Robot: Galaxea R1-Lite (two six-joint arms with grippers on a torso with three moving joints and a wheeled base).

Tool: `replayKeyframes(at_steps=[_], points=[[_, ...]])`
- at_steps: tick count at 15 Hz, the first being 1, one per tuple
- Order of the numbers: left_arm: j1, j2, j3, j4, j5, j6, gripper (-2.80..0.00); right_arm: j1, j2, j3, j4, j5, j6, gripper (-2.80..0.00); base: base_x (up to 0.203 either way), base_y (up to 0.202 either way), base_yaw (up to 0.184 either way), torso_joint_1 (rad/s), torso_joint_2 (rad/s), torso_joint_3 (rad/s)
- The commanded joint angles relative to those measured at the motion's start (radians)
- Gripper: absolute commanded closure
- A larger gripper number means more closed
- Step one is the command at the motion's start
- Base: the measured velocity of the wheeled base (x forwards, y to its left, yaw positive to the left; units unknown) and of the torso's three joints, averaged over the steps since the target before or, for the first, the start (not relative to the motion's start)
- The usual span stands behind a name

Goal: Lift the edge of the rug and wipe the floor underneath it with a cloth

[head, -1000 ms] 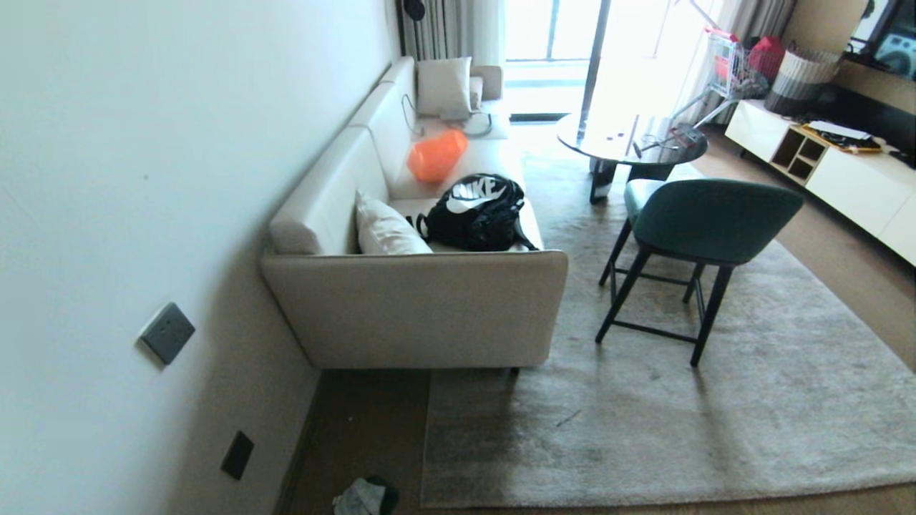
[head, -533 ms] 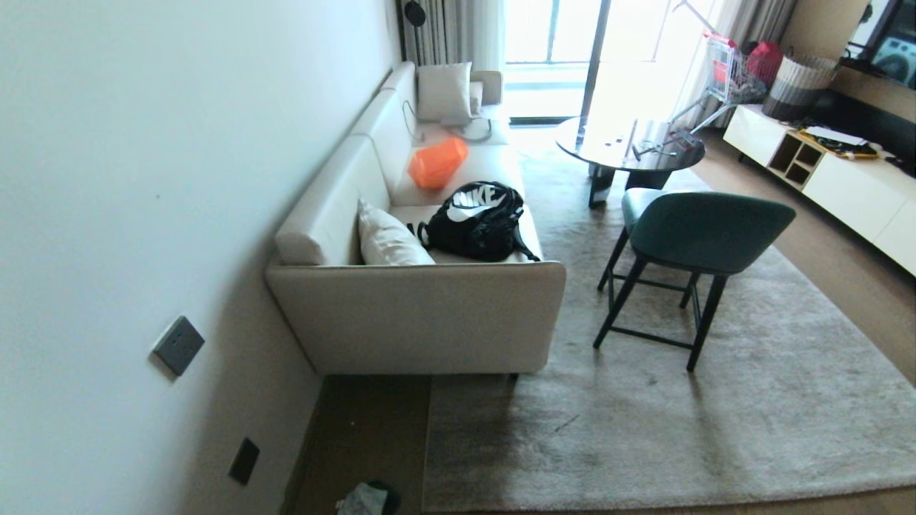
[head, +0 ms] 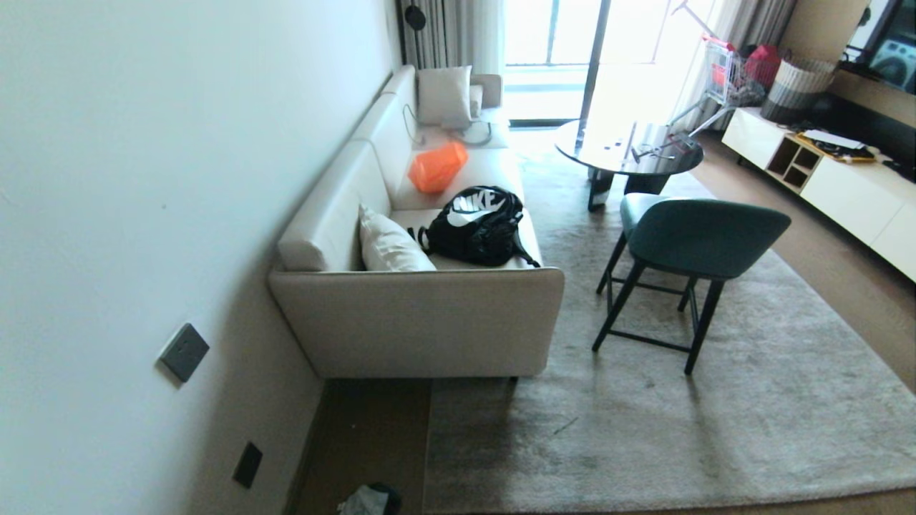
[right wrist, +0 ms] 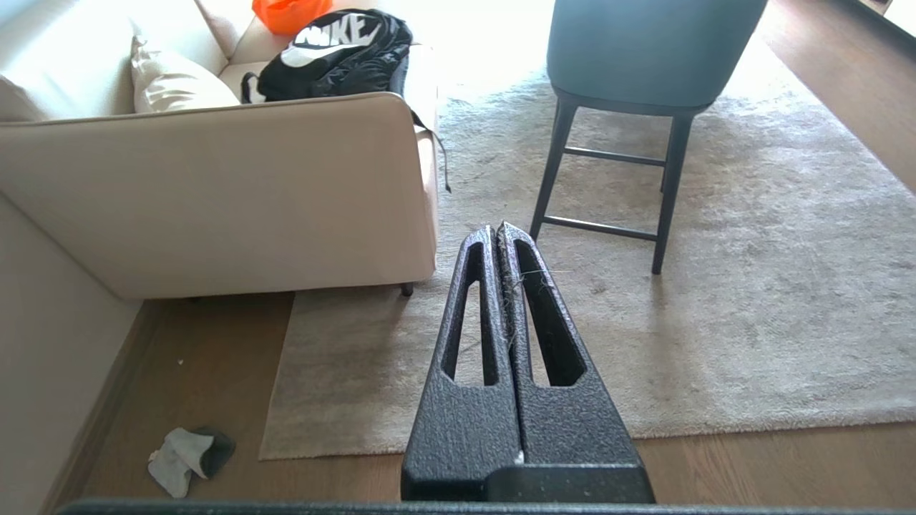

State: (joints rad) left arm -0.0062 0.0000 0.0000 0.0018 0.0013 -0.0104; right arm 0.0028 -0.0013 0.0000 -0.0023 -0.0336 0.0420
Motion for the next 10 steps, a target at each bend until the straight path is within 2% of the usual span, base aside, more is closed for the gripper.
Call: replayKeyframes(at_steps=[1, 10], points=[[0.000, 0.000, 0.000, 0.000, 0.000, 0.000, 0.00, 0.000, 0.001, 0.000, -0.001, 0.000, 0.001, 0.00, 0.000, 0.000, 0.000, 0.000, 0.00, 0.000], [0.000, 0.000, 0.000, 0.000, 0.000, 0.000, 0.00, 0.000, 0.001, 0.000, -0.001, 0.000, 0.001, 0.00, 0.000, 0.000, 0.000, 0.000, 0.00, 0.000]])
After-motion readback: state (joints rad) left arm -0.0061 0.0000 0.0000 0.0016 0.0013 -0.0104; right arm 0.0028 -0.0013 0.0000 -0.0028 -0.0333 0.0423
